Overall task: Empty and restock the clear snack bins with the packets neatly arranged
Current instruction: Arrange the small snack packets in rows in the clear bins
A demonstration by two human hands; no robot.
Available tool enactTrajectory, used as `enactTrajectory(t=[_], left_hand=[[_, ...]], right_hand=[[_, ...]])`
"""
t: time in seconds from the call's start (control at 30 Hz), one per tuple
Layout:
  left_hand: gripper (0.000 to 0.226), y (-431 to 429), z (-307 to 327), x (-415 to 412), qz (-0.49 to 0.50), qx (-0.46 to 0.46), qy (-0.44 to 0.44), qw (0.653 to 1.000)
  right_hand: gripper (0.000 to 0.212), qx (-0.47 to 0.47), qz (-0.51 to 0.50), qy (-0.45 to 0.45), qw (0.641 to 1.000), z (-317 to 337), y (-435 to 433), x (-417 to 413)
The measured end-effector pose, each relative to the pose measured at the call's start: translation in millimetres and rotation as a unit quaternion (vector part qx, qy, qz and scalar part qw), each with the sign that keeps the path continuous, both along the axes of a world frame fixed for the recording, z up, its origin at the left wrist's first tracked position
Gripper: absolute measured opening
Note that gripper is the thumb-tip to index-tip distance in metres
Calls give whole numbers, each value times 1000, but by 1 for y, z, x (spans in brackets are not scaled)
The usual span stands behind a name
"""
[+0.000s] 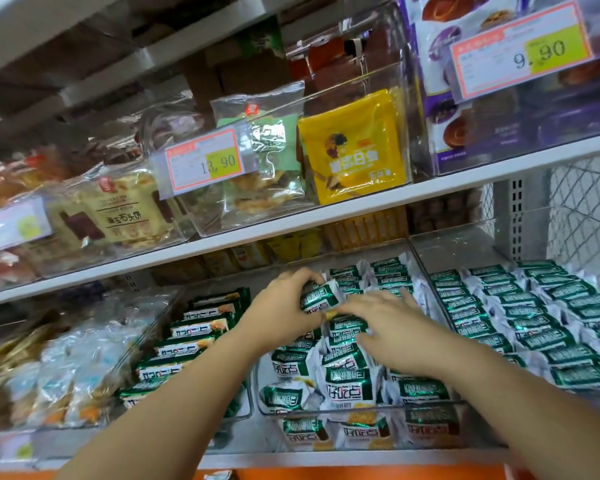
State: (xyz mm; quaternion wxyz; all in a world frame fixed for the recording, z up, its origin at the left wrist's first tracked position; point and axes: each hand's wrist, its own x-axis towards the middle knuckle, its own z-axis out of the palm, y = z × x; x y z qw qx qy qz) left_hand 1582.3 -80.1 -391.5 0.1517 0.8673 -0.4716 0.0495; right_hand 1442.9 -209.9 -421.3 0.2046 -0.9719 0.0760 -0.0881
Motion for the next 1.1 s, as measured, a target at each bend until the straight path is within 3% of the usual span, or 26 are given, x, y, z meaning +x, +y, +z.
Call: enactTrajectory(t=[0.1, 0.27, 0.43, 0.53, 0.7, 0.9, 1.0, 1.1], left_hand=[[44, -1, 12, -18, -16, -77, 25, 997], [36, -24, 6, -46, -75, -136, 217, 964], [35, -48, -21, -61, -86, -109, 351, 926], [32, -49, -25, -60, -89, -94, 371, 919], [42, -45, -27, -57, -80, 20, 309, 948], [42, -65, -34, -73, -101, 92, 91, 986], [49, -71, -34, -78, -100, 96, 38, 990], [54, -67, -38, -84, -110, 193, -56, 973]], right_hand=[[39, 16, -28, -37, 999, 24, -21, -17], [42, 7, -86, 12, 996, 24, -56, -47], [62, 30, -80, 59, 995, 13, -70, -65], [77, 54, -76, 79, 992, 10, -73, -71], [76, 63, -61, 123, 989, 8, -77, -76], [71, 63, -63, 119, 989, 8, -75, -75], [71, 69, -64, 120, 988, 9, -74, -75], [71, 75, -65, 124, 987, 9, -73, -76]])
